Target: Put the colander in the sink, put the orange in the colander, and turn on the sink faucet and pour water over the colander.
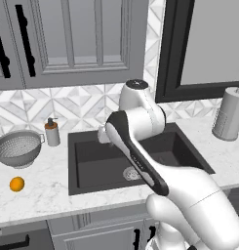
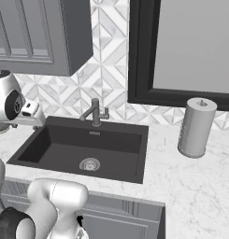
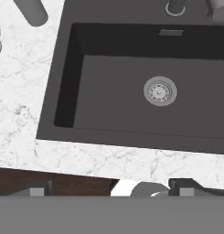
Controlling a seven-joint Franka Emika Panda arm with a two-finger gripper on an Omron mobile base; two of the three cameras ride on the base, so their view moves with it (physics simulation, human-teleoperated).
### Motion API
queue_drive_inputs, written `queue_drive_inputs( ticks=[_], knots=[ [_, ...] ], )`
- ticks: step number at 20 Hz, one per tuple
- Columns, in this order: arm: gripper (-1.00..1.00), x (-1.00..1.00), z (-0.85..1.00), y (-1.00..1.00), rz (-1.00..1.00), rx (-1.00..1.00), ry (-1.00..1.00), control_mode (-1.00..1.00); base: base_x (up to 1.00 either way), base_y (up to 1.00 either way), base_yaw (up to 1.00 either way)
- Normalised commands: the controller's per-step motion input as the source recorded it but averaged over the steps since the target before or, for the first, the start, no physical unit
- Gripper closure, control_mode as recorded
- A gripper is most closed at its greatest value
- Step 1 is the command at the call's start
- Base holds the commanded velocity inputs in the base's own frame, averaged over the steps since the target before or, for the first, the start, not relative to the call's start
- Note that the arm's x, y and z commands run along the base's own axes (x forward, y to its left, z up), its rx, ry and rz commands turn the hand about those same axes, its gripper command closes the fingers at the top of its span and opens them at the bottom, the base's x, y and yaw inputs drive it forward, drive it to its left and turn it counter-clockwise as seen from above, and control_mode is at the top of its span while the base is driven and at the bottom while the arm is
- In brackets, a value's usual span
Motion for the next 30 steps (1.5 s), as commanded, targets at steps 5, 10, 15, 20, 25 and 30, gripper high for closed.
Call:
queue_drive_inputs(
  ticks=[5,10,15,20,25,30],
  knots=[
    [-1.0,0.19,-0.31,0.68,-0.14,0.03,-0.02,-1.0,0.0,0.0,0.0],
    [-1.0,0.21,-0.2,0.84,-0.26,0.16,0.0,-1.0,0.0,0.0,0.0],
    [-1.0,0.36,-0.04,0.75,-0.34,0.18,0.0,-1.0,0.0,0.0,0.0],
    [-1.0,0.35,0.0,0.71,-0.24,0.17,0.02,-1.0,0.0,0.0,0.0],
    [-1.0,0.29,-0.15,0.56,-0.04,0.19,0.09,-1.0,0.0,0.0,0.0],
    [-1.0,0.31,-0.08,0.5,0.0,0.11,0.07,-1.0,0.0,0.0,0.0]
  ],
)
